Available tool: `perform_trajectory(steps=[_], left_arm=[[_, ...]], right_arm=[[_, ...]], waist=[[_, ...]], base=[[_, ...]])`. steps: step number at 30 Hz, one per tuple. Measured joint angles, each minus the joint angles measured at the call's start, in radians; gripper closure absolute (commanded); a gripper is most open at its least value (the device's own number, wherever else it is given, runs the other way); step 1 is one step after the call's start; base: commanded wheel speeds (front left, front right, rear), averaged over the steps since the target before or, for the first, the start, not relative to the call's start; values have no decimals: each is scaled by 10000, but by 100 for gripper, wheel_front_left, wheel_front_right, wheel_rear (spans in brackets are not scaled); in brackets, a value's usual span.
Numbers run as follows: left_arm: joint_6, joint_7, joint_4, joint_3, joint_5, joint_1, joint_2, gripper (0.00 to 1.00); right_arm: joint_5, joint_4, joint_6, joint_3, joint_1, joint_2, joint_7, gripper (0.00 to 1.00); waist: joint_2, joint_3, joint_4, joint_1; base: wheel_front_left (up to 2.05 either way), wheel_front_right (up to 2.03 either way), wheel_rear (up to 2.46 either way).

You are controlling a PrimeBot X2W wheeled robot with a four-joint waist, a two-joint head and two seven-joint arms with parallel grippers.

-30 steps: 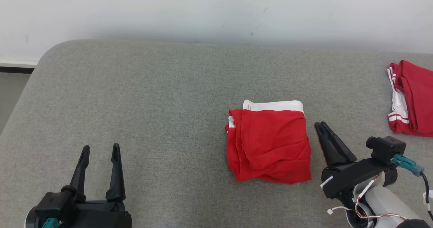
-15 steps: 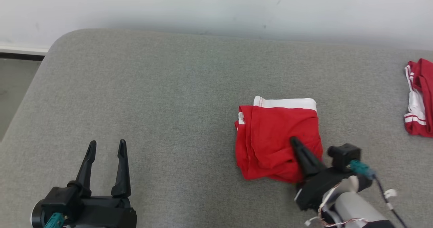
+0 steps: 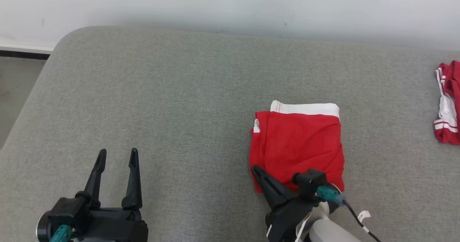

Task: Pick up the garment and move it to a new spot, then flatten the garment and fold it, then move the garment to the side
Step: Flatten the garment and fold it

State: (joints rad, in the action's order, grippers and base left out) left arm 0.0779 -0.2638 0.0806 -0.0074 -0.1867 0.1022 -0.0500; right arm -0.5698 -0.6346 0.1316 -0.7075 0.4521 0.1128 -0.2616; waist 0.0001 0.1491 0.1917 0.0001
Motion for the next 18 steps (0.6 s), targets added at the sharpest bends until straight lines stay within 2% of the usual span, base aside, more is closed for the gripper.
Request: perform_trajectory(steps=[5,11,18], left_arm=[[4,0,27,46,23,57,-2,0],[15,-2,102,347,132,54,-4,0],[12,-2,205,640,330,-22,-4,0]], right_arm=[[213,738,0,573,12,81,0,100],[890,2119,0,1958,-527,571,0,100],[1530,3041,0,3818,-1612,999,-2,100]], waist=[[0,-11,-204,0],[-1,-130,-681,0],[0,-373,-1271,-1]], base=[[0,0,0],[0,0,0],[0,0,0]])
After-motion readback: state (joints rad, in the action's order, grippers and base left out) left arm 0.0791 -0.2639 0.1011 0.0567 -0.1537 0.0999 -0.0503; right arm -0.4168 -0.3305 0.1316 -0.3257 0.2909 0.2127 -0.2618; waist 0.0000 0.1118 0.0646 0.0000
